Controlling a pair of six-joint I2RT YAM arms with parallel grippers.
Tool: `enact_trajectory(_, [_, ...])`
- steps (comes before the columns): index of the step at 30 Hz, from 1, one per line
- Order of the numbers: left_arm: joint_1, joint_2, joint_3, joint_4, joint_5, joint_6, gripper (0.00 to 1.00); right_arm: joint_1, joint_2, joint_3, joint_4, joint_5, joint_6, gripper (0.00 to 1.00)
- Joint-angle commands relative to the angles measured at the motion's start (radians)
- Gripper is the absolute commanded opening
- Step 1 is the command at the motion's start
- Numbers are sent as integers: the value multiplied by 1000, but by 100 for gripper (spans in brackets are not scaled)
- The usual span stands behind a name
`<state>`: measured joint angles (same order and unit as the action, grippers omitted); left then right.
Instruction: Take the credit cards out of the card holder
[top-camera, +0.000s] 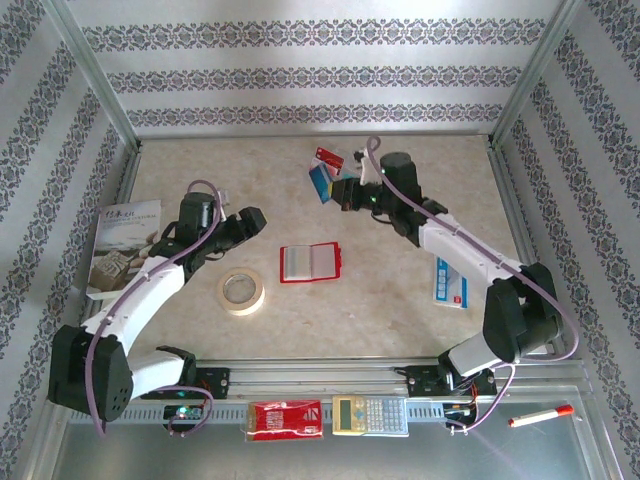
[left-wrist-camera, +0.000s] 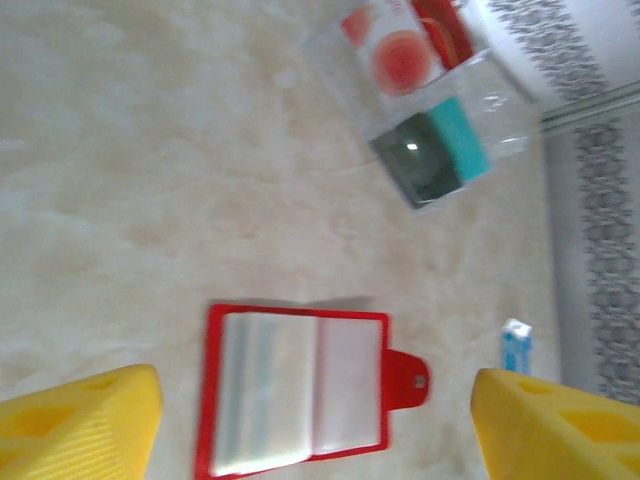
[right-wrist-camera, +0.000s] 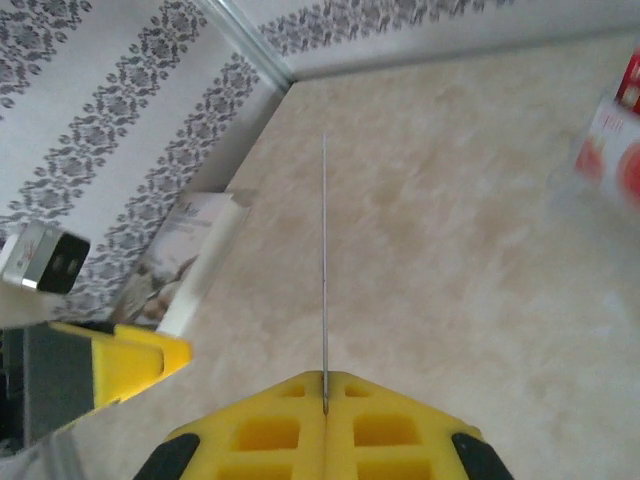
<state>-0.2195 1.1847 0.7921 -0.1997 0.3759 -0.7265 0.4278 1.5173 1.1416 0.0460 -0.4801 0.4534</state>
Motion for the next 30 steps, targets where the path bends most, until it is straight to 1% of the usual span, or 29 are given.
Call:
enact_trajectory(1, [15, -33, 27, -173, -83, 129, 87, -3, 56, 115, -169, 96, -210, 0])
enact_trajectory(5, [14, -68, 10, -138, -90, 143, 97, -7, 157, 262, -226, 105, -270, 0])
enact_trajectory(7, [15, -74, 5, -127, -88, 151, 100, -12, 217, 333, -272, 130, -313, 0])
enact_trajectory(12, [14, -64, 1, -109, -74, 159, 100, -18, 379, 542, -406, 192, -429, 0])
enact_trajectory(14, [15, -55, -3, -112, -66, 162, 100, -20, 427, 602, -430, 195, -458, 0])
enact_trajectory(18, [16, -44, -4, -111, -44, 162, 100, -20, 495, 653, -427, 160, -582, 0])
enact_trajectory(23, [16, -17, 18, -131, -21, 175, 100, -31, 590, 754, -498, 71, -730, 0])
enact_trajectory(27, [16, -2, 37, -151, -7, 186, 100, -41, 693, 872, -560, 73, -769, 0])
enact_trajectory(30, [16, 10, 36, -150, -7, 180, 100, -46, 748, 918, -572, 92, -783, 0])
